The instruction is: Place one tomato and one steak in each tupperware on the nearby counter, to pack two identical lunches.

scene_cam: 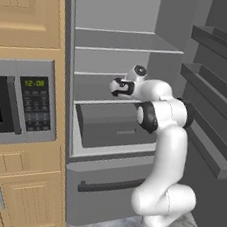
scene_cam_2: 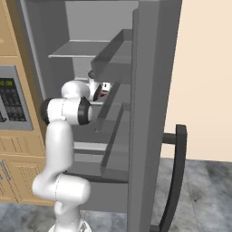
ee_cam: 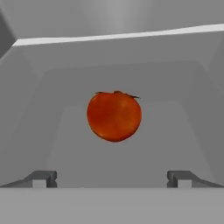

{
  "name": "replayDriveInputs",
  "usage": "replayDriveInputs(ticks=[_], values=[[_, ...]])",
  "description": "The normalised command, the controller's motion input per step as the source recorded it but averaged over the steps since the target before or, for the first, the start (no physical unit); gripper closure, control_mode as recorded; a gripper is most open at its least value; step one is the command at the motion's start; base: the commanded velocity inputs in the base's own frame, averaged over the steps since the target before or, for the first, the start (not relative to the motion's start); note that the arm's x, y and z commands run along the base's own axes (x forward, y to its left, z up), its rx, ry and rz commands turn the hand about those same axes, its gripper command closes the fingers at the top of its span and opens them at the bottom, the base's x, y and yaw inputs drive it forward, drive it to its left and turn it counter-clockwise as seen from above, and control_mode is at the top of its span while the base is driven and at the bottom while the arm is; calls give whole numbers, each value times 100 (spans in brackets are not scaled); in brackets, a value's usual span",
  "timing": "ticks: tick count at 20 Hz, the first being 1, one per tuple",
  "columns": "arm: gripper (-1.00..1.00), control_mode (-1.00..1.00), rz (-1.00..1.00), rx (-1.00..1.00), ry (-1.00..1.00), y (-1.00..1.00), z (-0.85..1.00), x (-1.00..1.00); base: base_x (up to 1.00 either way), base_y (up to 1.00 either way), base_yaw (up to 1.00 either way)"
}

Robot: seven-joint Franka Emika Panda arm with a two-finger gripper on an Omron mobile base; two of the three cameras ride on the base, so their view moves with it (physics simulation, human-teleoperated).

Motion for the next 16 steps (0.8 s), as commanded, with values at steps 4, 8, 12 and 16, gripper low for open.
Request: replayDriveInputs(ticks=[4,8,12,16], values=[[-100,-100,0,0,0,7,-15,44,0,0,0],[-100,-100,0,0,0,5,-13,43,0,0,0],[-100,-100,0,0,0,2,-14,40,0,0,0],[-100,-100,0,0,0,0,-15,38,0,0,0]])
